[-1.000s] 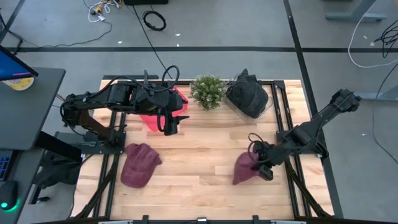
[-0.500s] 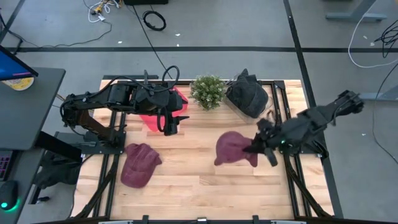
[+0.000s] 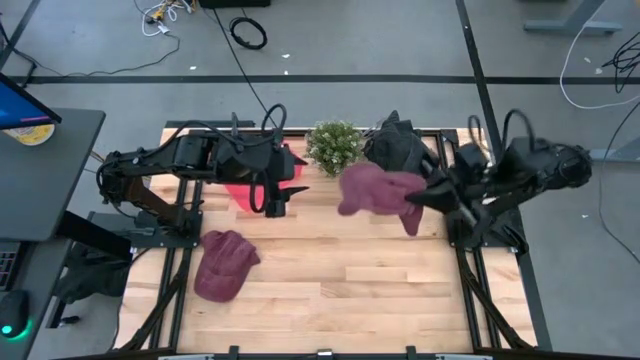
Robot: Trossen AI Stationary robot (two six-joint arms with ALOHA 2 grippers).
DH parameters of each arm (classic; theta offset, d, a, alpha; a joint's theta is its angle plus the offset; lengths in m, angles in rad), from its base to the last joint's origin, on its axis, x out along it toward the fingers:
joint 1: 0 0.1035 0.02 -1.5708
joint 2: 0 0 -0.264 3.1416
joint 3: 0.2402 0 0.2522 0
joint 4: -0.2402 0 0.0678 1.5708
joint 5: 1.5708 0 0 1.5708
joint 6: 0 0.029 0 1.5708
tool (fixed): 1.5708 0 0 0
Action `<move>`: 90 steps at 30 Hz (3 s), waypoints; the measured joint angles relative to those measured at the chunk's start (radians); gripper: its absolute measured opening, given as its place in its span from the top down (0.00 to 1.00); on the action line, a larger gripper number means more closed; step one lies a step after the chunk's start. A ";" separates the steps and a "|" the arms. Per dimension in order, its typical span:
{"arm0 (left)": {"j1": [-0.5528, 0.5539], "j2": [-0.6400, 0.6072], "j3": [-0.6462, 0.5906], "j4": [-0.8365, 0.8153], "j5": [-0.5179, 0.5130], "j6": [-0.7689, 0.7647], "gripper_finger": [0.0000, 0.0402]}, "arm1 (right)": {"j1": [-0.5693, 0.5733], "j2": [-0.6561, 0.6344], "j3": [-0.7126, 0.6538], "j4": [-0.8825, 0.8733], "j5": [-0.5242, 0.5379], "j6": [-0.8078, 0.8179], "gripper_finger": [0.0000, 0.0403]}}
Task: Pick & Place hat
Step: Put the right red cap into the red bin
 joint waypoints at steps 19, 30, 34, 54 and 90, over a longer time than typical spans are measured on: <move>0.062 0.000 0.000 0.564 0.172 0.253 0.37 | -0.186 0.094 0.000 0.554 -0.448 0.008 1.00; 0.071 0.036 0.000 0.631 0.321 0.238 0.37 | -0.266 0.232 0.000 0.853 -0.602 0.173 1.00; 0.071 0.053 -0.001 0.660 0.329 0.233 0.37 | -0.285 0.273 0.000 0.916 -0.627 0.234 1.00; 0.068 0.064 0.000 0.701 0.376 0.236 0.92 | -0.339 0.287 0.000 0.932 -0.640 0.270 1.00; -0.001 -0.130 0.000 -0.018 -0.526 0.327 0.97 | -0.534 0.029 0.000 0.090 -0.312 0.138 0.31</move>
